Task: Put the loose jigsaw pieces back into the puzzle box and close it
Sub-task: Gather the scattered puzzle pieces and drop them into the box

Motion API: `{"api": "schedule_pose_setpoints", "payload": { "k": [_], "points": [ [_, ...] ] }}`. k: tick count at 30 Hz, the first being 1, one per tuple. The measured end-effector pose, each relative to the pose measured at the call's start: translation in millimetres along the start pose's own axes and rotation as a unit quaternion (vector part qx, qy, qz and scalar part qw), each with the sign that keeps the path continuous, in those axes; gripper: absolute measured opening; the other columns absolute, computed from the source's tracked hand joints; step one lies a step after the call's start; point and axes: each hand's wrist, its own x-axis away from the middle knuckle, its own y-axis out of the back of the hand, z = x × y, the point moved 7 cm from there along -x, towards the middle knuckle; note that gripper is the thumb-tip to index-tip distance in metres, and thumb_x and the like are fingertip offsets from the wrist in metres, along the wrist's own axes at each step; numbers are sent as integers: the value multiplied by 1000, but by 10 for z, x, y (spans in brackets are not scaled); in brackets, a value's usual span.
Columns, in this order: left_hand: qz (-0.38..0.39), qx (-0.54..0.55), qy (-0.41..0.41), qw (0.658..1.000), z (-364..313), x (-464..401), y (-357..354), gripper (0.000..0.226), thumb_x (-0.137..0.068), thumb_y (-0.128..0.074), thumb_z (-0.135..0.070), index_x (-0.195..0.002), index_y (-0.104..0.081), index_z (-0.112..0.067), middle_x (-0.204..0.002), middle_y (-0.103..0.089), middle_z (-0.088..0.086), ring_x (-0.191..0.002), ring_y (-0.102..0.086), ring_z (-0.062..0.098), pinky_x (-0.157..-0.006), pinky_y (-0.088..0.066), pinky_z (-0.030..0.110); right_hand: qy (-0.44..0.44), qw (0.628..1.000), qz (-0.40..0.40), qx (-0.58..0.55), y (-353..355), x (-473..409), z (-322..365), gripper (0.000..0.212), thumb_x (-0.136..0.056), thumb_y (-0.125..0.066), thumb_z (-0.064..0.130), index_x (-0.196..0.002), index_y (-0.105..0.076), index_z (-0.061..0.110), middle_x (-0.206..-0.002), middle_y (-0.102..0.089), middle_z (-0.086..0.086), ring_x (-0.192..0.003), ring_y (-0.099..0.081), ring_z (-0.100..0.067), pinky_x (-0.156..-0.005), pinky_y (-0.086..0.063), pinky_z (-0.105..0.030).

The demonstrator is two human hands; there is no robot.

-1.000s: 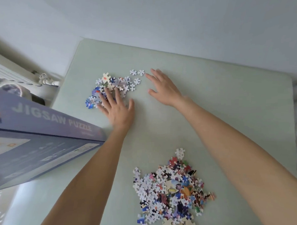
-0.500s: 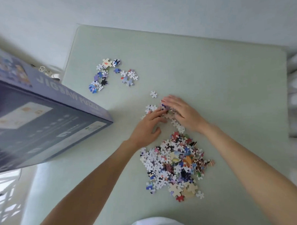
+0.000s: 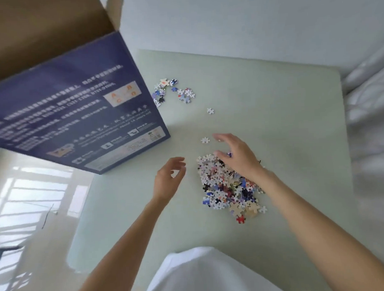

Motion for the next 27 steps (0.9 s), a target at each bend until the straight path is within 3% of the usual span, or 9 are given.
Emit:
{"api": "schedule_pose_setpoints", "payload": {
  "k": [2,4,7,9,10,14,20,25,27],
  "points": [
    [-71,38,66,995,224,90,375,26,-86,-65,-22,-110,-57,-19,-93,-67,-7,-88,-64,10,-79,-51,28,20,999,-2,-44,-31,-228,379,57,-87,-63,23,-138,-39,21,-133,-50,2,-122,-45,-12,-105,-34,-29],
    [-140,62,142,978,503,154,766,47,-80,-71,-32,-118,-50,-15,-102,-63,0,-92,-62,16,-81,-51,32,29,997,8,-73,-138,-475,751,70,-84,-68,23,-143,-30,21,-140,-43,1,-128,-39,-12,-105,-30,-26],
    [-249,97,235,934,885,226,1292,93,-70,-78,-40,-140,-25,-10,-133,-41,12,-120,-47,26,-103,-40,42,20,995,20,-97,-313,-793,1142,84,-81,-71,23,-147,-18,20,-151,-29,-2,-137,-27,-14,-111,-23,-30],
    [-308,121,231,915,968,241,1614,108,-69,-81,-33,-147,-9,-11,-145,-23,14,-136,-26,27,-113,-25,40,25,992,18,-120,-423,-914,1309,81,-82,-70,22,-146,-19,21,-149,-32,1,-136,-29,-14,-112,-26,-34],
    [-324,132,201,915,934,217,1729,107,-69,-81,-28,-147,-9,-14,-146,-22,13,-138,-21,24,-114,-22,37,27,990,16,-135,-459,-937,1350,77,-84,-68,21,-145,-21,20,-146,-36,2,-133,-33,-14,-109,-29,-33],
    [-341,205,94,913,721,88,1936,86,-75,-75,-12,-143,-22,-14,-146,-31,3,-133,-33,10,-108,-28,21,-6,980,11,-200,-507,-897,1415,68,-89,-61,22,-145,-22,22,-136,-44,4,-113,-46,-9,-96,-38,-27],
    [-292,221,69,928,400,-169,1817,71,-76,-73,-35,-135,-36,-22,-135,-45,-4,-122,-48,9,-104,-41,38,-30,977,-70,-197,-114,-663,1115,58,-89,-61,28,-139,-30,25,-120,-47,17,-109,-51,-11,-93,-43,-30],
    [-261,194,32,945,-299,-515,1374,53,-74,-69,-50,-115,-48,-23,-103,-57,-8,-95,-57,7,-91,-49,43,-43,967,-138,-211,464,-331,544,65,-83,-65,38,-136,-29,26,-136,-43,8,-122,-43,-9,-99,-38,-32],
    [-228,182,22,956,-564,-674,1101,58,-70,-68,-58,-113,-47,-25,-103,-58,-6,-95,-58,8,-90,-50,44,-57,957,-169,-231,720,-196,281,66,-83,-66,35,-135,-26,28,-136,-39,2,-125,-40,-10,-97,-42,-31]
  ]
}}
